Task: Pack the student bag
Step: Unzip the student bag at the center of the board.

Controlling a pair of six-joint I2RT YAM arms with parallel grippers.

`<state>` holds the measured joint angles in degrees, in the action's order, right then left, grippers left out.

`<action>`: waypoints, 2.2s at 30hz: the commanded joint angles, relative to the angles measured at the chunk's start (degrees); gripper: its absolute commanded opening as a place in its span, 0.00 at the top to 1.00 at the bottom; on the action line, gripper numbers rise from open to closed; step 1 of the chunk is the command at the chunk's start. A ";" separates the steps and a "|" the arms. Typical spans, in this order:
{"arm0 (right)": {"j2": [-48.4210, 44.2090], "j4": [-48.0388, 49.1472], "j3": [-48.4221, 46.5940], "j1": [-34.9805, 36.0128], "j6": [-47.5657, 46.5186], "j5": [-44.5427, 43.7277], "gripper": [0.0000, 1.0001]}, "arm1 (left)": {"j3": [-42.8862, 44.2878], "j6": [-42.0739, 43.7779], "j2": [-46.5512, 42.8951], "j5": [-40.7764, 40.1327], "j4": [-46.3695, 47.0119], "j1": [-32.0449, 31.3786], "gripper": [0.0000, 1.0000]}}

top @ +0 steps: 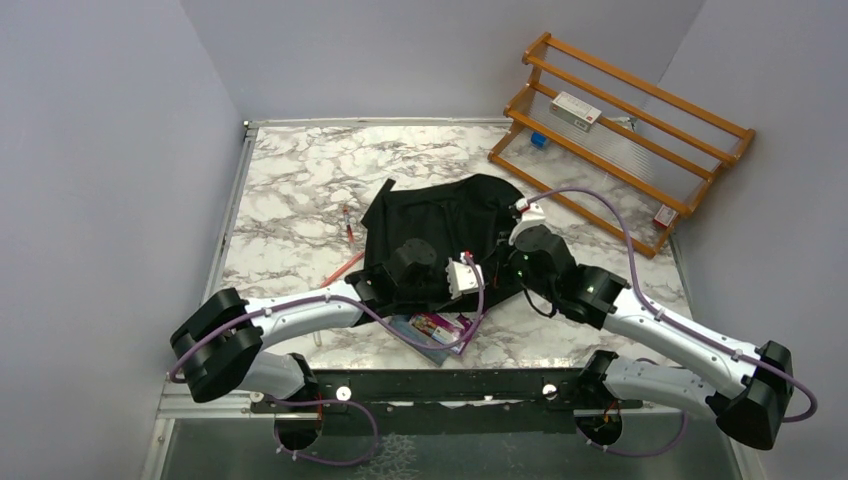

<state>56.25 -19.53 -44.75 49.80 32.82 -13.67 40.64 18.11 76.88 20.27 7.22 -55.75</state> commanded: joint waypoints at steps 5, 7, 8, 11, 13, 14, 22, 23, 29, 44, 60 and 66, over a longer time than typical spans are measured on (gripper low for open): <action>-0.31 -8.26 -3.46 -1.50 4.92 -17.49 0.99 | -5.42 -2.24 -2.26 -7.54 -1.21 -5.52 1.00; -0.53 -8.42 -3.46 -3.96 4.59 -17.83 0.99 | -6.15 -2.80 -2.89 -8.56 -0.85 -5.91 1.00; -0.66 -8.11 -3.28 -5.70 4.10 -17.00 0.99 | -6.40 -3.00 -3.02 -9.09 -0.63 -6.07 1.00; -0.79 -5.48 -2.16 -12.30 2.29 -11.98 0.99 | -7.04 -3.25 -3.05 -10.70 -0.16 -6.59 1.00; -0.50 -3.14 -1.36 -15.48 0.68 -9.43 0.99 | -7.19 -3.30 -2.97 -11.73 -0.19 -6.98 1.00; -0.17 -2.31 -1.17 -16.64 0.03 -8.99 0.99 | -7.28 -3.37 -2.89 -12.15 -0.15 -7.19 1.00; 4.37 3.76 -1.45 -26.00 -3.44 -5.84 0.99 | -8.79 -3.85 -4.40 -14.08 0.88 -8.23 1.00; 5.07 4.56 -1.52 -27.19 -3.72 -5.50 0.99 | -8.89 -3.81 -4.67 -14.27 1.06 -8.31 1.00; 10.15 10.68 -2.32 -33.07 -4.73 -1.82 0.99 | -9.11 -3.84 -4.99 -14.34 1.14 -8.67 1.00; 16.97 28.67 -8.98 -36.44 -16.39 22.64 0.99 | -9.18 -3.88 -8.23 -15.84 2.79 -8.76 0.81; 11.47 28.57 -8.33 -36.43 -17.45 53.72 0.99 | 0.21 -17.64 -13.28 -31.86 9.26 -4.64 0.09; 9.65 28.69 -8.52 -36.43 -15.45 54.91 0.99 | 8.66 -26.56 -7.55 -31.62 4.35 -0.67 0.12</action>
<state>68.36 5.56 -51.70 13.65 15.73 36.88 44.34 -0.32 65.95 -9.43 13.76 -58.67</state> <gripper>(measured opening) 0.016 0.889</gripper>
